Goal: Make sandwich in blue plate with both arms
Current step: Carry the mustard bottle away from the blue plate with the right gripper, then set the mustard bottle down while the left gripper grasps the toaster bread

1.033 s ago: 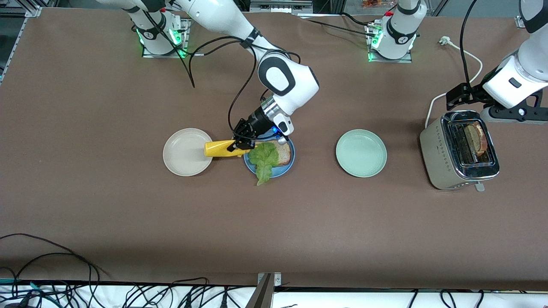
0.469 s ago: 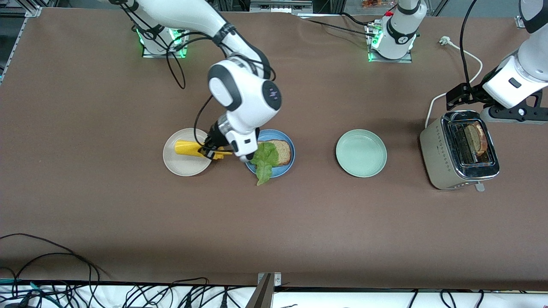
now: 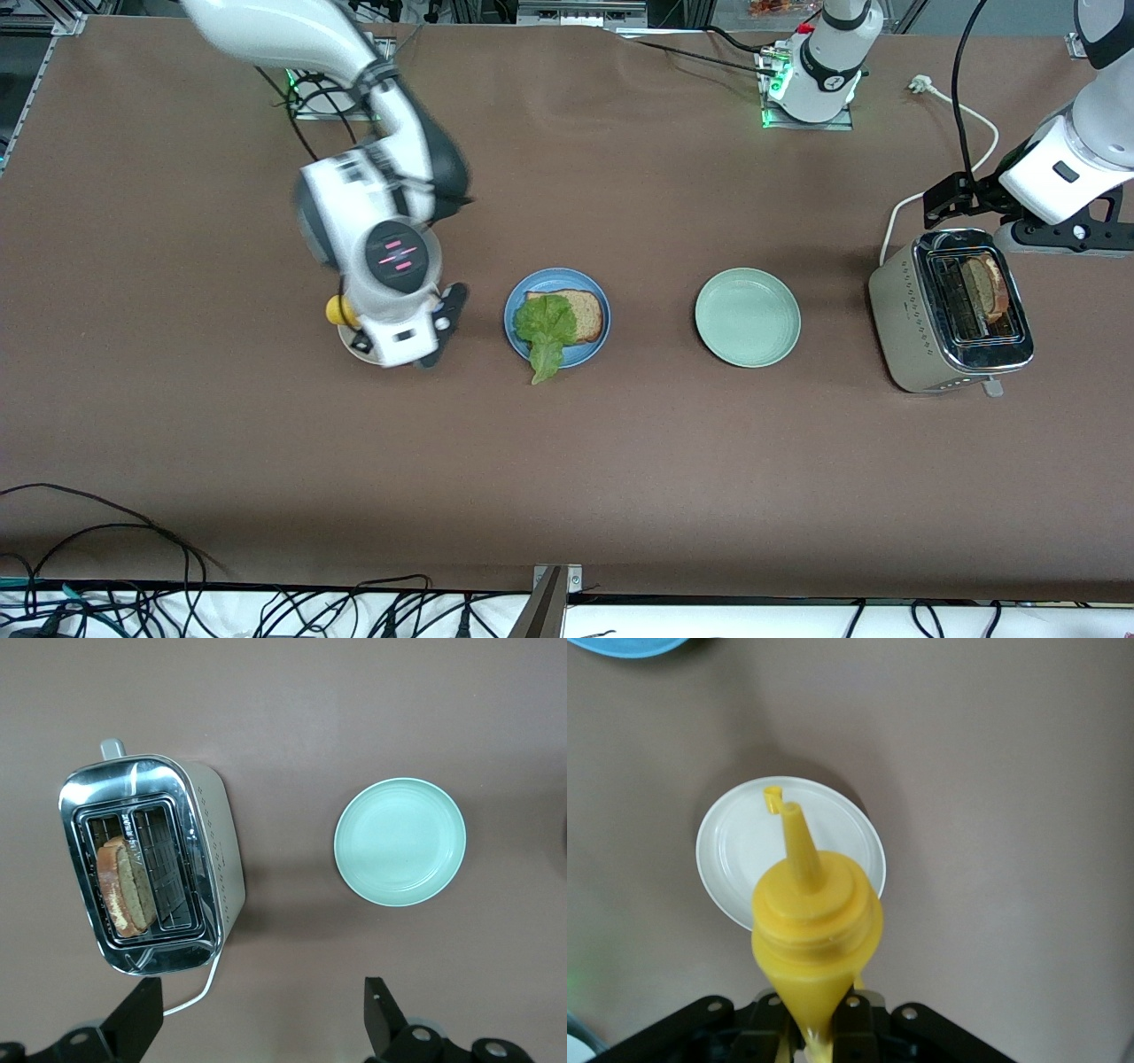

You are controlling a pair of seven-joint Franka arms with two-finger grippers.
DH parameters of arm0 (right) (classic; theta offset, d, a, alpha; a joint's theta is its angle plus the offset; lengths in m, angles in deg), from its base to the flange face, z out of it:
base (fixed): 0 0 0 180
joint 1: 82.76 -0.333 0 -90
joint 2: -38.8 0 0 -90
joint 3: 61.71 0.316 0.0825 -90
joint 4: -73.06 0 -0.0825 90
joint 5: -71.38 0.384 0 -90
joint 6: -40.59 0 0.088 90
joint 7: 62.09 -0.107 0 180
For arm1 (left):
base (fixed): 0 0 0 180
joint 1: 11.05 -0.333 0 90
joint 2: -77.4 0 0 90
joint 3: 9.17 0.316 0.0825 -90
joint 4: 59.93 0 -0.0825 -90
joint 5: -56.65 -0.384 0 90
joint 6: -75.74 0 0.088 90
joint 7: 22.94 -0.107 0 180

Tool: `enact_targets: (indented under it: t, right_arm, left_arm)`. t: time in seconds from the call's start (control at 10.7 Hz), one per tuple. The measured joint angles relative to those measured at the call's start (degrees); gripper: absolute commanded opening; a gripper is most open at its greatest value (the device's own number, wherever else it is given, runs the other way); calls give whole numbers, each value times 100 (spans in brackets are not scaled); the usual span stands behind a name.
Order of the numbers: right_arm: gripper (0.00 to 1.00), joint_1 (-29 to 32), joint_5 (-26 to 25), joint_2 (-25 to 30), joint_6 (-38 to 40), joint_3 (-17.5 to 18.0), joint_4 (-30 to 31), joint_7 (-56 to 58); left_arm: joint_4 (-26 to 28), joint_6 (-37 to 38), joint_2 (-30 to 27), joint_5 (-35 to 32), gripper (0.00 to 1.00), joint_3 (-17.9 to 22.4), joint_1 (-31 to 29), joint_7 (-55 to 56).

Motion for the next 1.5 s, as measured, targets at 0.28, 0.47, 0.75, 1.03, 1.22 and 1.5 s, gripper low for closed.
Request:
enact_targets:
  t: [0.28, 0.47, 0.75, 1.03, 1.22, 1.5]
  right_arm:
    - [10, 1236, 1477, 128, -46, -3, -1, 1492]
    - [10, 1599, 1918, 148, -42, 7, -1, 2285]
    - [10, 2139, 2869, 254, 11, 6, 9, 3384]
    - [10, 2831, 3821, 238, 135, 8, 260, 4839]
    - [10, 3198, 4379, 125, 302, 11, 498, 5694]
    - [11, 3650, 4808, -332, 651, 13, 640, 6738]
  left_arm:
    - [0, -14, 27, 0, 100, 6, -4, 0]
    - [9, -244, 174, 0, 100, 4, 2, 0]
    - [32, -786, 631, 0, 100, 6, 9, 0]
    - [37, -1272, 1117, -170, 100, 65, 8, 0]
    - [38, -1445, 1295, -286, 100, 234, 3, -70]
    - [50, -1702, 1525, -333, 100, 566, -28, -533]
